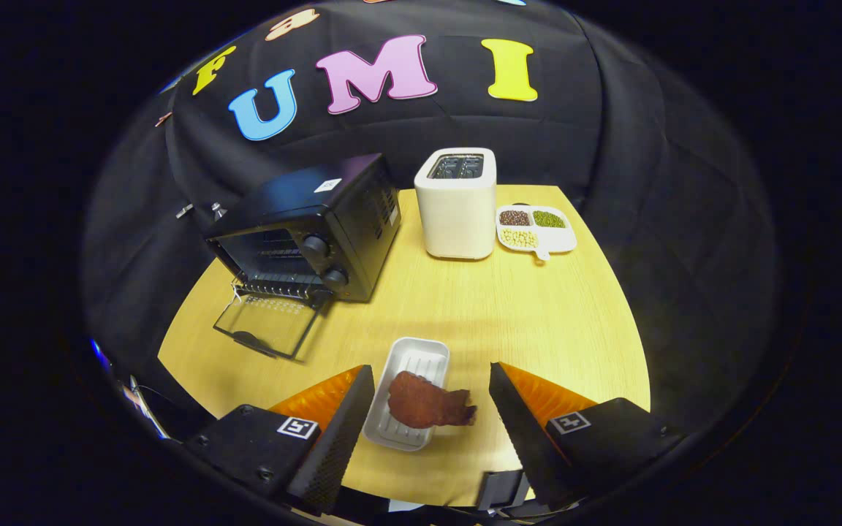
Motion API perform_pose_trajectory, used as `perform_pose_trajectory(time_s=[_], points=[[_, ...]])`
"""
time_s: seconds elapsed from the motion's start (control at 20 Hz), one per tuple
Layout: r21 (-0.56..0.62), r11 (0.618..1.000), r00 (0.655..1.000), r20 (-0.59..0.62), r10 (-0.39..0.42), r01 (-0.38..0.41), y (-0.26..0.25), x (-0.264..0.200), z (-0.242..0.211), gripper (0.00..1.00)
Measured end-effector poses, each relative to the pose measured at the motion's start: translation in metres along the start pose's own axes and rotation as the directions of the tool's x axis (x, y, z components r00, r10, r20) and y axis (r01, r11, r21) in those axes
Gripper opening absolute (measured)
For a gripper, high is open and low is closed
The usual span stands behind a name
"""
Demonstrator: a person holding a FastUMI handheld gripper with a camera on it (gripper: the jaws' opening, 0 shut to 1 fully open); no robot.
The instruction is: Open the toaster oven, put the food inside, and close the toaster oven door.
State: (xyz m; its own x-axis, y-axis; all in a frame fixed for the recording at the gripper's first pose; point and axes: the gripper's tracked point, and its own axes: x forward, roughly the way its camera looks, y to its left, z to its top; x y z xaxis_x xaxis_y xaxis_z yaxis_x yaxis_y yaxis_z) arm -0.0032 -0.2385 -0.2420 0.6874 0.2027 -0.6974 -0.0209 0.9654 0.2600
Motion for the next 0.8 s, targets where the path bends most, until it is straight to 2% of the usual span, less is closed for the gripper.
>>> perform_pose_trajectory(time_s=[0.3, 0.35, 0.5, 0.6, 0.65, 0.7, 0.8], points=[[0.165, 0.981, 0.986, -0.111, 0.125, -0.106, -0.017, 0.02, -0.032, 0.97], [0.195, 0.973, 0.98, -0.133, 0.149, -0.122, -0.016, 0.023, -0.039, 0.93], [0.24, 0.96, 0.968, -0.165, 0.19, -0.147, -0.013, 0.031, -0.048, 0.75], [0.263, 0.954, 0.96, -0.192, 0.201, -0.147, -0.013, 0.034, -0.051, 0.57], [0.284, 0.948, 0.955, -0.21, 0.211, -0.147, -0.013, 0.035, -0.054, 0.45], [0.318, 0.936, 0.949, -0.219, 0.226, -0.149, -0.009, 0.036, -0.055, 0.41], [0.364, 0.921, 0.939, -0.245, 0.242, -0.142, -0.006, 0.034, -0.057, 0.28]])
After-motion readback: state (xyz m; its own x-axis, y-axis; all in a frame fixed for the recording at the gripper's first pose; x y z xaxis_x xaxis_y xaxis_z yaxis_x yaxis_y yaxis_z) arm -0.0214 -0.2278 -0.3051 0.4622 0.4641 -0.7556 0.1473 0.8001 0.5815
